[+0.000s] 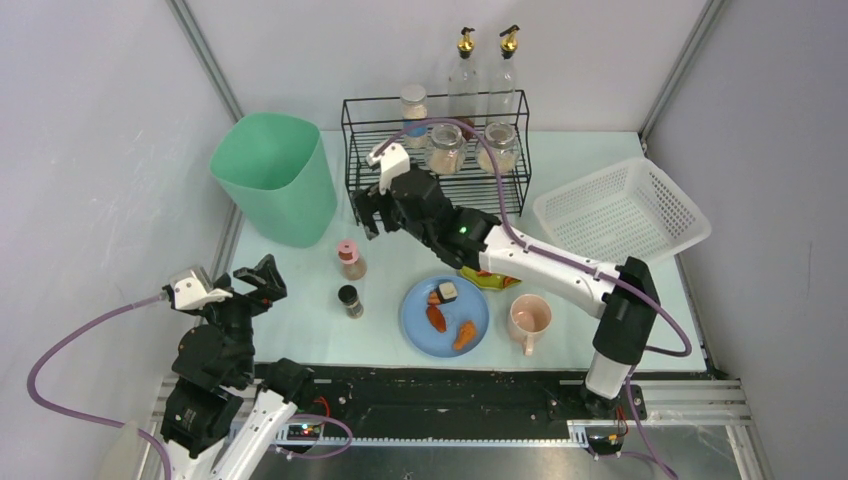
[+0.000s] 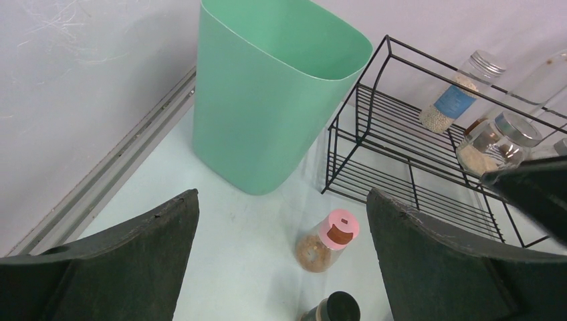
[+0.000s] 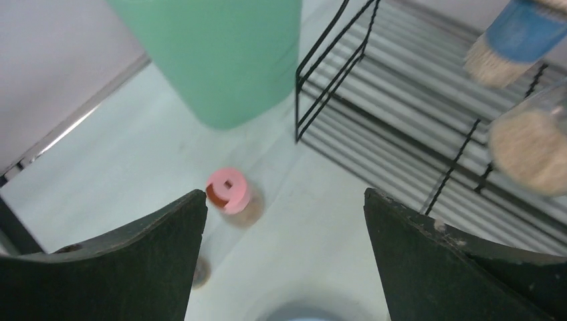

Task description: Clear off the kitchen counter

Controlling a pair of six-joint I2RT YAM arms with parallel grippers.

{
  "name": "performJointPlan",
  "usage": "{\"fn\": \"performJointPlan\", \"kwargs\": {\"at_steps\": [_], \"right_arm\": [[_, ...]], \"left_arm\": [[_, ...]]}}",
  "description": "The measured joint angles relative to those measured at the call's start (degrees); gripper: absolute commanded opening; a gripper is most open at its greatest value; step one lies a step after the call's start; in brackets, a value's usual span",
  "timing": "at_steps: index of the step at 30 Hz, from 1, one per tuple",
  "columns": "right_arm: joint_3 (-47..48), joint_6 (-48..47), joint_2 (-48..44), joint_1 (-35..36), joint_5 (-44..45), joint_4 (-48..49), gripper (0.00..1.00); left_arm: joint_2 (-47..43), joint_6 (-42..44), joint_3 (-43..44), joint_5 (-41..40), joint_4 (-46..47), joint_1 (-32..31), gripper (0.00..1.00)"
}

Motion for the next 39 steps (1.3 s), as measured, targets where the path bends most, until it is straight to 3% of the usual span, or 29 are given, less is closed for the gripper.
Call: {"fn": "performJointPlan", "kwargs": {"at_steps": [6,15,39], "right_arm": [[-1.42,4.24,1.99,1.70,-3.67,-2.71,0.99],[1.40,8.37,11.58,3.56,-7.58,-4.04,0.99],[10.38,20.24,26.14,3.91,-0.28,-4.24,0.96]], "left_arm": [[0.07,0.00,0.00,0.04,0.00,0.00,0.98],[0.42,0.00,0.00,0.22,0.00,0.00,0.98],[0.42,0.00,0.00,1.42,0.00,0.00,0.98]]}}
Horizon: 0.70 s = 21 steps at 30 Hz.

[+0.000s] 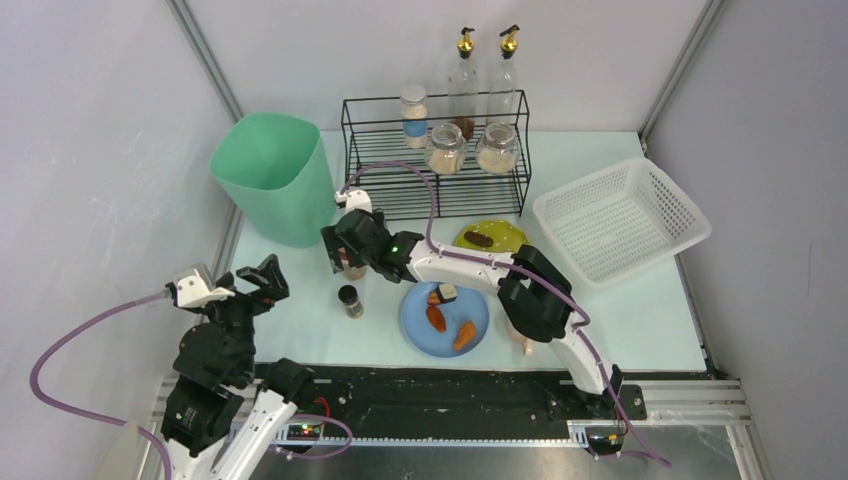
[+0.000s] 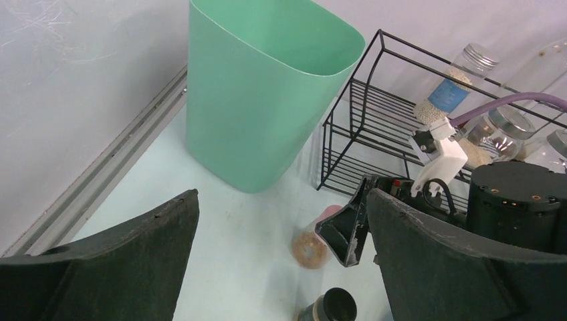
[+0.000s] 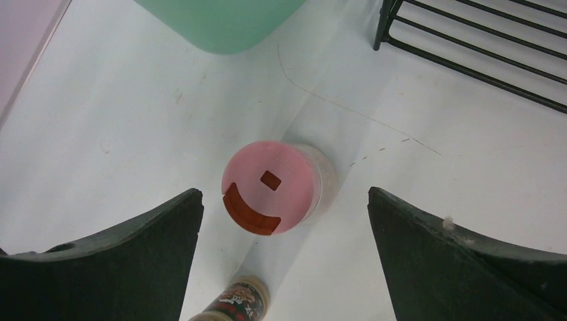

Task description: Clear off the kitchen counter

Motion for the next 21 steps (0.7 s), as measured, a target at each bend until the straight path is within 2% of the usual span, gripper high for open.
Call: {"fn": "performJointPlan", "kwargs": {"at_steps": [7,15,21], "right_arm": [[2.67,0.59,2.69,0.11,0.61,0.55,0.93],[4.98,-1.60,4.96,1.09,1.97,0.63,0.84],[5.40,-2.93,5.11,1.44,2.62,0.63,0.73]], "left_arm": [[0.00,0.00,0.00,0.11,0.02,0.00,0.98],[0.00,0.00,0.00,0.13,0.00,0.00,0.98],[0.00,0.00,0.00,0.15,0.02,0.00,0.98]]}}
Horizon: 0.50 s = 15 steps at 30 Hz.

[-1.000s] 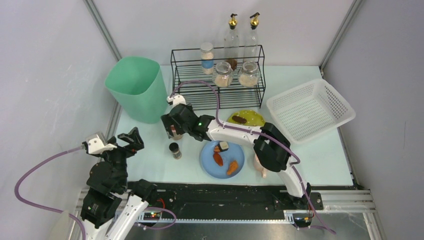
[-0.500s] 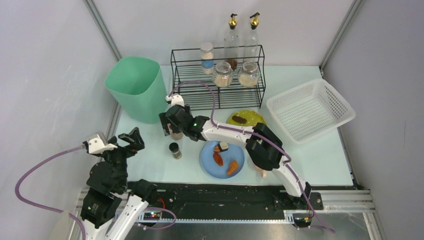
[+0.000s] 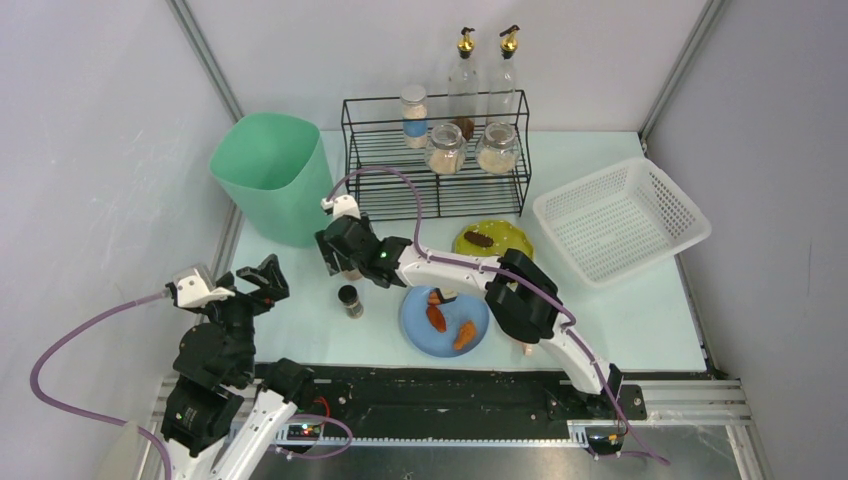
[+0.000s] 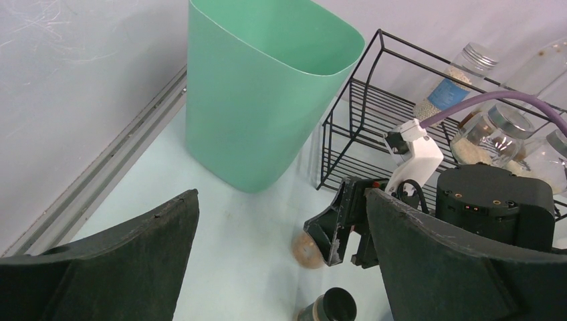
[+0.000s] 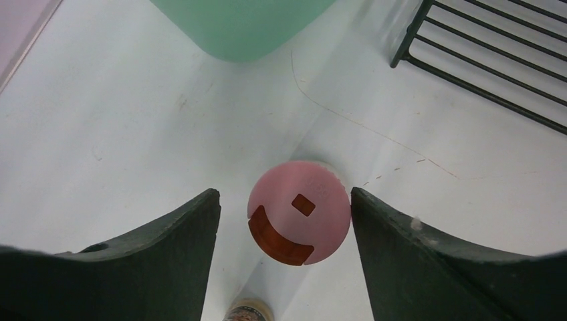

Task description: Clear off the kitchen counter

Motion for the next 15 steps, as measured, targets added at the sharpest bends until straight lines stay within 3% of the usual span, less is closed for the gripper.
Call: {"fn": "performJointPlan", "kwargs": {"at_steps": [15], "right_arm": [[0.24,-3.74,0.90,0.44,1.88,1.18,0.46]], "left_arm": [[0.00,0.00,0.00,0.02,0.00,0.00,0.98]]}}
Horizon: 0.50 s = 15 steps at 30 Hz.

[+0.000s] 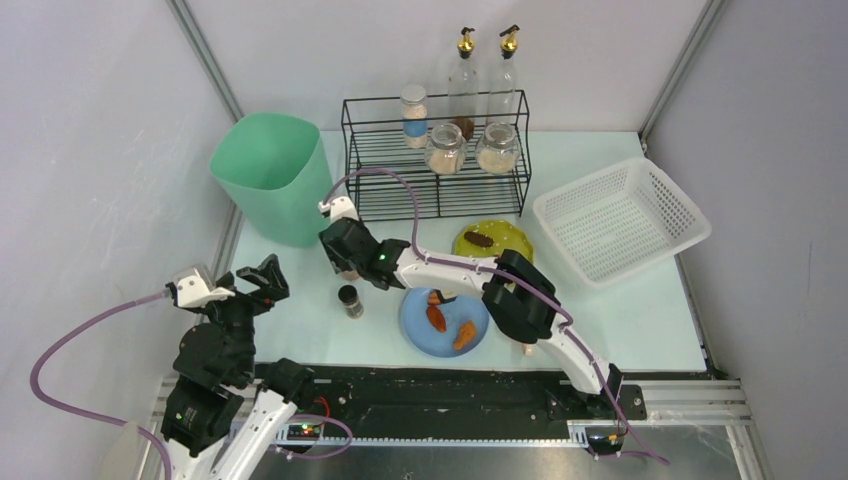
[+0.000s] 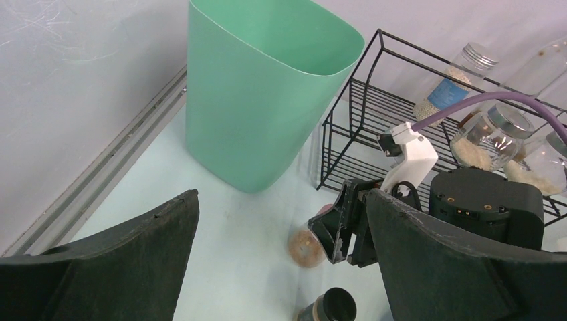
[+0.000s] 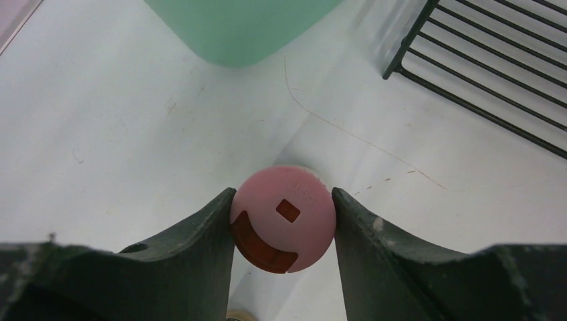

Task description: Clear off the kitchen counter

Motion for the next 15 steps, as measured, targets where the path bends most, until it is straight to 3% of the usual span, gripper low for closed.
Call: {"fn": "performJointPlan", "kwargs": {"at_steps": [6,15], "right_arm": [[-4.66,-0.92,-1.90,0.09,-0.39,5.01,0.40],[-16.06,-3.10,-13.46,0.11,-1.64,8.11,0.39]], "left_arm": [[0.00,-0.02,0.00,0.02,0.00,0.00,0.98],[0.00,0.00,0.00,0.00,0.00,0.00,0.98]]}}
